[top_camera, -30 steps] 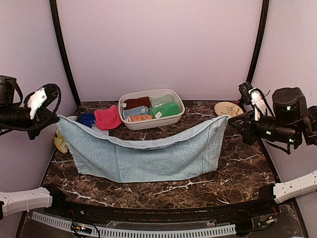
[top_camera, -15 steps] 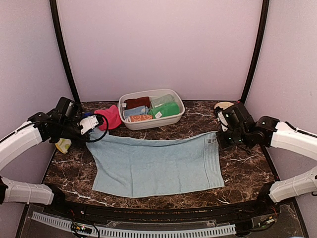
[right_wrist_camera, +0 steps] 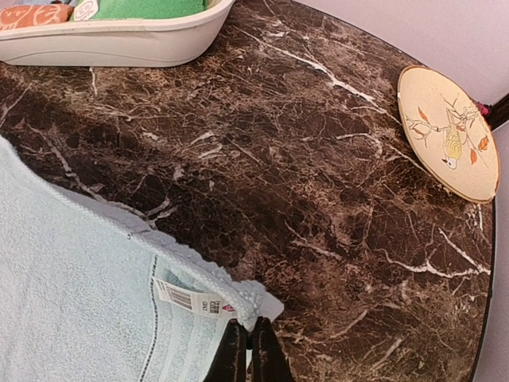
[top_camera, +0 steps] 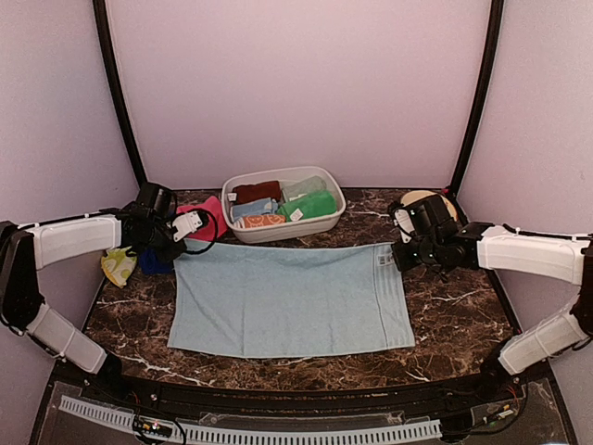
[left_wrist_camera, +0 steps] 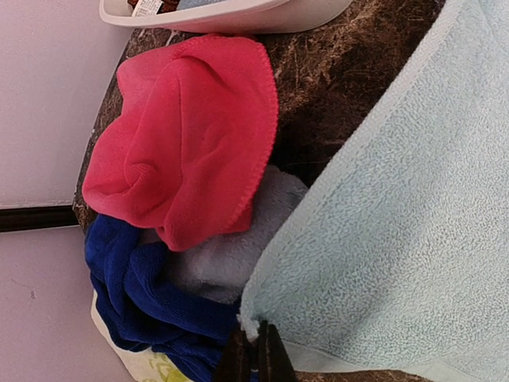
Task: Roll the towels
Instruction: Flatten out the towel at the center of the board, then fold the towel at the center of the board.
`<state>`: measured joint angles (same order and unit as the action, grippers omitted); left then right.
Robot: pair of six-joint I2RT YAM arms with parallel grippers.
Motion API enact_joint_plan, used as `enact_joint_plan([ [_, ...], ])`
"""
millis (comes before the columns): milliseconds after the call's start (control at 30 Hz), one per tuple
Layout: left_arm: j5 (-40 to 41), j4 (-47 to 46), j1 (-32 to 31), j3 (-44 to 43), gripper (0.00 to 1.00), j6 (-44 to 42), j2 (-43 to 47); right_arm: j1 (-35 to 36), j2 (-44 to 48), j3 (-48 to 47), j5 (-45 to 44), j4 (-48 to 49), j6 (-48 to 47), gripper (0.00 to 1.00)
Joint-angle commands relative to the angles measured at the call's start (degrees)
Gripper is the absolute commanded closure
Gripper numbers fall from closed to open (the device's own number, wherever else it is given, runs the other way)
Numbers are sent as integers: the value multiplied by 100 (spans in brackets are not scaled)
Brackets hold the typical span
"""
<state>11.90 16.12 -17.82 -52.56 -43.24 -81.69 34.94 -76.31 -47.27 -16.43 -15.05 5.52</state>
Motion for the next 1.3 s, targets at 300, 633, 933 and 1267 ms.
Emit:
enact_joint_plan([
  [300, -434, 56, 109, -186, 100, -73, 68, -248, -274, -214, 658, 242, -79, 100],
  [633, -840, 919, 107, 712, 100, -378, 1096, 226, 588, 387, 476, -898, 1053, 100],
  [933, -1357, 1665, 109, 944, 100, 18, 1566, 1438, 551, 331, -568, -2177, 2593, 100],
  [1267, -1246, 1903, 110, 1335, 100, 11, 2455, 1465, 784, 539, -774, -3216, 4405, 100],
])
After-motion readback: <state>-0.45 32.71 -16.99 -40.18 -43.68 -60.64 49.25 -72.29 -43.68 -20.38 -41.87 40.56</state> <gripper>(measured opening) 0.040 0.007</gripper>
